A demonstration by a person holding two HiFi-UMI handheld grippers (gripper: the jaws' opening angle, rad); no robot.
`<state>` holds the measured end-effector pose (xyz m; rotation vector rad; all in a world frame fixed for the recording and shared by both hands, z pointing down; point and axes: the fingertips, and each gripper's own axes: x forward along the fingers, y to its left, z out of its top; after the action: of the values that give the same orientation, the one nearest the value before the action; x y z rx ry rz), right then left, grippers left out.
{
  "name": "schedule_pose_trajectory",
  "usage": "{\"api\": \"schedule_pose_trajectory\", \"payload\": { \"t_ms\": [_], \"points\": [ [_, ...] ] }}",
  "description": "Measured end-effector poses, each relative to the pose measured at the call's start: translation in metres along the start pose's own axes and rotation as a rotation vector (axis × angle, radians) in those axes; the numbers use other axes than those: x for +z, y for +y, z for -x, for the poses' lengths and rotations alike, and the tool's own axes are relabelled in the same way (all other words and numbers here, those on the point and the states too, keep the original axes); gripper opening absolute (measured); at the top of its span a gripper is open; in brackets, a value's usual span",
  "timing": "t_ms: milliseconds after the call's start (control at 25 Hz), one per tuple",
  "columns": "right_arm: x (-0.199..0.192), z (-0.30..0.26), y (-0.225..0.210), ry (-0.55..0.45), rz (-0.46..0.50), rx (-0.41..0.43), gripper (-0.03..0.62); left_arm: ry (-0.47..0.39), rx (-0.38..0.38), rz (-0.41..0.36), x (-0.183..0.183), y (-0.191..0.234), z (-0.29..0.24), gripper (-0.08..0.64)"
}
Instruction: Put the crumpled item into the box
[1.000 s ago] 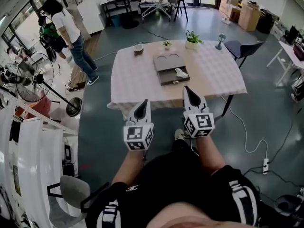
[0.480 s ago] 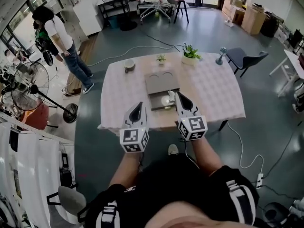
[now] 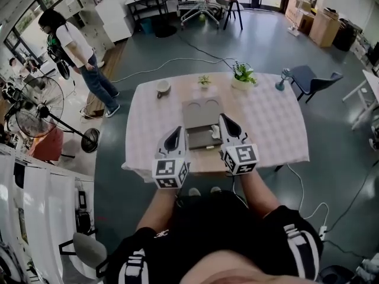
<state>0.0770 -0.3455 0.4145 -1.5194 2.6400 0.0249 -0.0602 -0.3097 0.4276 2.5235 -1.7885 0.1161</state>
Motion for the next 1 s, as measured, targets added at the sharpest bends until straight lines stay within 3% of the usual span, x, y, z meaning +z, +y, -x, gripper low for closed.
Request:
{"api": "schedule_pose_trajectory", "payload": {
  "t_ms": [280, 360, 480, 1000],
  "points": [
    [-0.001, -0.023, -0.004, -0.01, 0.023, 0.007, 0.008, -0.015, -0.02, -0.006, 0.006, 0.015, -0.021, -0.003],
    [-0.007, -0.033, 0.0, 0.02, 0.031, 0.049, 0.166, -0.015, -0.016, 0.0, 0.006, 0.02, -0.025, -0.003],
    [-0.028, -0.047, 0.006, 0.105, 0.064, 0.077, 0.226, -0.006, -0.008, 0.013, 0.002, 0.029, -0.028, -0.003],
    [-0.168, -0.067, 0.004, 0.471, 0.084, 0.078, 0.23, 0.02, 0.003, 0.042, -0.012, 0.052, -0.037, -0.003]
  ]
}}
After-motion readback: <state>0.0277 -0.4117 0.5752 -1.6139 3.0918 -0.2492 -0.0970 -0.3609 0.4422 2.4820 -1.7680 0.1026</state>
